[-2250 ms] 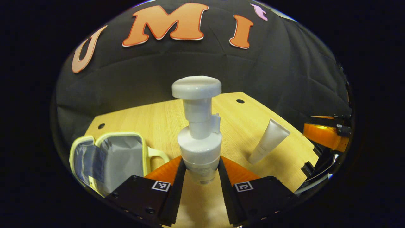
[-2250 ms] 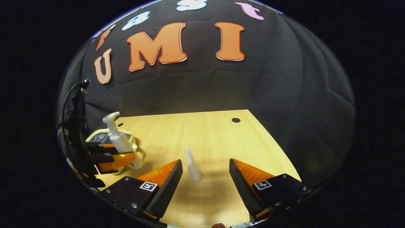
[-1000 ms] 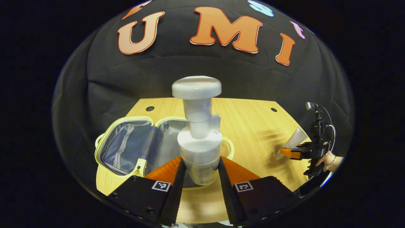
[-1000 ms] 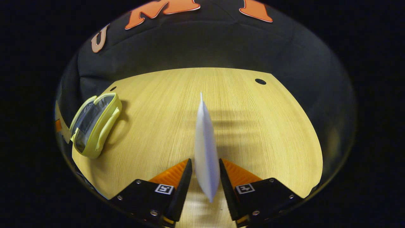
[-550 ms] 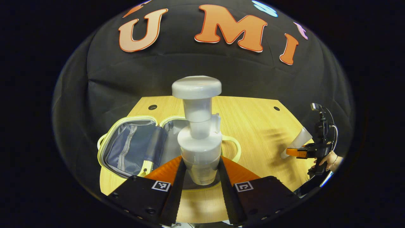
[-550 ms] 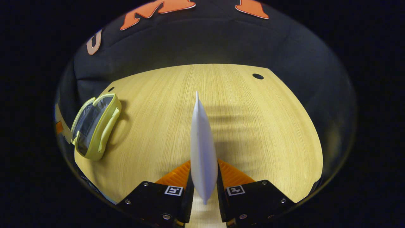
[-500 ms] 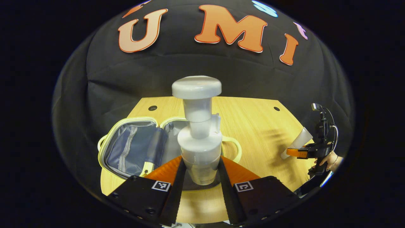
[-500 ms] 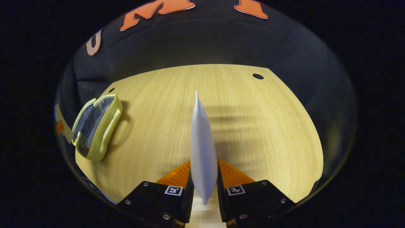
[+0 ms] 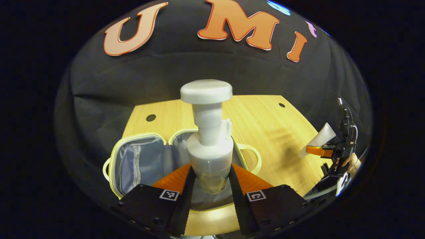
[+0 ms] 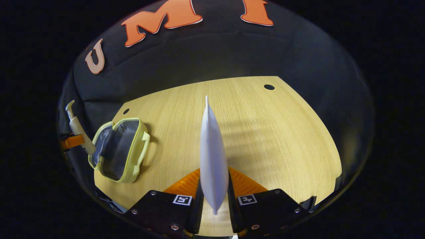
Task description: First open the suitcase, pack the skin care products into it, and then close the suitcase.
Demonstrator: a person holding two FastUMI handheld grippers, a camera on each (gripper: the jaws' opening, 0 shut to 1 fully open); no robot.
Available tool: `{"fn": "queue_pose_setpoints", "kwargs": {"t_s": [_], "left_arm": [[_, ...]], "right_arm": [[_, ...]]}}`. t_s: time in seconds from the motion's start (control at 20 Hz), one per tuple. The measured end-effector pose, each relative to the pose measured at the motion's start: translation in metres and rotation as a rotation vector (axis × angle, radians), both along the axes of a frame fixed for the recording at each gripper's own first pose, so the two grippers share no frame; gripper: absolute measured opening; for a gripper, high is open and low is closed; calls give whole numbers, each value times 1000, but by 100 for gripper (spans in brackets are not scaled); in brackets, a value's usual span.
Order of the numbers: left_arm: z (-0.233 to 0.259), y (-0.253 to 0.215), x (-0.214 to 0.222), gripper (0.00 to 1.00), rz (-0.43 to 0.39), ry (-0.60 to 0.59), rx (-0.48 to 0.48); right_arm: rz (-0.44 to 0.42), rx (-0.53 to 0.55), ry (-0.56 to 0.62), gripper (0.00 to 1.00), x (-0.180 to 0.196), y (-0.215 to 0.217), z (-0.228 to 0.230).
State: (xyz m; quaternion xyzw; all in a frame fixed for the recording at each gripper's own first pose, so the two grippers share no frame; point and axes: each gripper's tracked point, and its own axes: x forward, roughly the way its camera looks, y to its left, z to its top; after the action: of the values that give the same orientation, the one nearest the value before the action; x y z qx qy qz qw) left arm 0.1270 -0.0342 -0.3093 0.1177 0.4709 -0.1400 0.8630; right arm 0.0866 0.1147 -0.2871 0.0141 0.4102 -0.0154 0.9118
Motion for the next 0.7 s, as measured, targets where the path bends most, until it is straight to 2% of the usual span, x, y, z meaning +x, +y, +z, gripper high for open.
{"fn": "queue_pose_setpoints", "kwargs": {"t_s": [0.05, 0.1, 0.15, 0.25, 0.35, 0.4, 0.45, 0.7], "left_arm": [[-5, 3, 1, 59, -20, 48, -6], [-10, 6, 0, 58, -34, 97, -4], [-18, 9, 1, 59, -50, 147, -2], [-37, 10, 3, 59, -57, 241, -4], [-57, 9, 10, 59, -43, 318, 1], [-67, 7, 15, 59, -40, 349, 2], [-78, 7, 19, 59, -29, 374, 10], [-127, 7, 16, 59, -16, 507, 65]], "right_arm": [[-5, 4, 2, 36, -5, 3, 2], [-12, 6, 1, 31, -10, 6, 5], [-18, 9, -3, 36, -14, 9, 7], [-34, 11, -5, 36, -22, 10, 8], [-58, 11, 8, 36, -33, 10, 5], [-67, 15, 18, 31, -39, 10, 4], [-74, 17, 25, 36, -44, 10, 4], [-110, 4, 42, 36, -60, 1, 4]]}}
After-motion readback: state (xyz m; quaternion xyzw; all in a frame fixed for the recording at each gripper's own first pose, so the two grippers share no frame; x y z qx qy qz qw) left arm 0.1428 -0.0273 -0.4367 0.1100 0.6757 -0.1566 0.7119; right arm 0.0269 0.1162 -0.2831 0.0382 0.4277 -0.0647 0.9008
